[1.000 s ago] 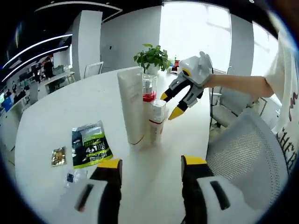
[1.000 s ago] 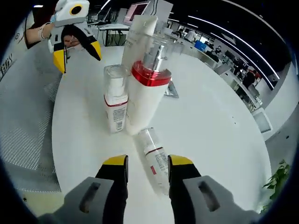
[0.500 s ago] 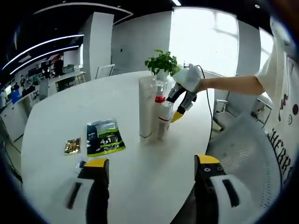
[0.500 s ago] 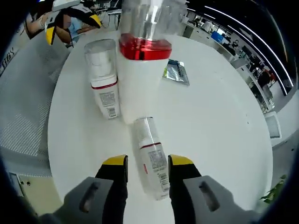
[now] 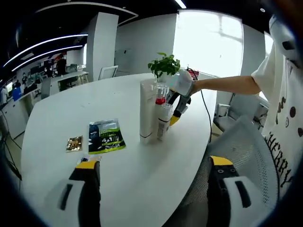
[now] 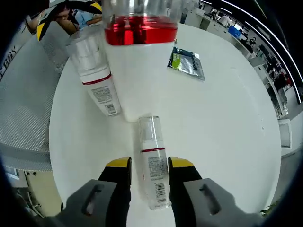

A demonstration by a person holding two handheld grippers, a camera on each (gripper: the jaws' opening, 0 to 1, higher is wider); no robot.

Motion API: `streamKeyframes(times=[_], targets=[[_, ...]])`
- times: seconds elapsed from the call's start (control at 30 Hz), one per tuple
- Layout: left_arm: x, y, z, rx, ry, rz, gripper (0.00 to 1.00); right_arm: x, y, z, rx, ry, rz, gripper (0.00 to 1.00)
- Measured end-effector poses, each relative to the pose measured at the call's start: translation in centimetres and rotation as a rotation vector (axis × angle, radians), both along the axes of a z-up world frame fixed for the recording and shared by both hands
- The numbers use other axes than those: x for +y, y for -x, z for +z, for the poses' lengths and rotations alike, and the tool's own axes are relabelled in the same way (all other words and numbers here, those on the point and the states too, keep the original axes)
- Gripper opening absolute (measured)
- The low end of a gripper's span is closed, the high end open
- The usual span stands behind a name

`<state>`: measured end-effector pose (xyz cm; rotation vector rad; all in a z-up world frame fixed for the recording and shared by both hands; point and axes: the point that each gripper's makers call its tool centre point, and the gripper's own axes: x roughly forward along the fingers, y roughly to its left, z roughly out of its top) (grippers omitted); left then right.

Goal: Arrange the skincare products in the storage area until every visible bottle or jar stands upright without overlapping.

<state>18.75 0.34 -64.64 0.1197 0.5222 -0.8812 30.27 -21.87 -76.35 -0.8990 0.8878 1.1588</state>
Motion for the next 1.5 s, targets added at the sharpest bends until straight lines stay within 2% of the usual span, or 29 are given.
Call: streamKeyframes(times=[0.17,0.33,0.43,0.83,0.9,0.93,1.07,1.27,1.5], targets=[[-0.1,0.5,-0.2,0.011,0.004,-0.001,0.99,0.1,0.0,-0.1,0.035,0.011,0.015,0.27],[0.0,0.7,-0.2,0.019,0.01,0.006,0.99,0.2,0.3,-0.3,0.082,0.041,0.022,0.24],[0.2,0.6,-0.1,0.012,0.004,0.011,0.99,0.2,0.4,-0.4,0.126,0.054,-0.019,0.23],[0.2,0.6,0.8,-0.009,0.038,0.033,0.99,0.5,0.9,-0.2,0.136,0.108,-0.069,0.23],[0.1,0.7,0.8,-0.013,0.039,0.031,0.99,0.4,0.9,-0.2,0.147,0.098,-0.132,0.22],[0.1,0.7,0.9,-0.014,0.039,0.031,0.99,0.3,0.9,-0.2,0.142,0.092,-0.114,0.21],[0.3,0.9,1.1,-0.017,0.049,0.037,0.99,0.3,0.8,-0.2,0.131,0.048,-0.148,0.2],[0.4,1.1,1.3,-0.02,0.061,0.05,0.99,0.0,0.7,-0.2,0.118,0.02,-0.245,0.19],[0.1,1.3,1.2,-0.017,0.072,0.045,0.99,-1.3,1.5,-0.2,0.156,-0.018,-0.352,0.19]])
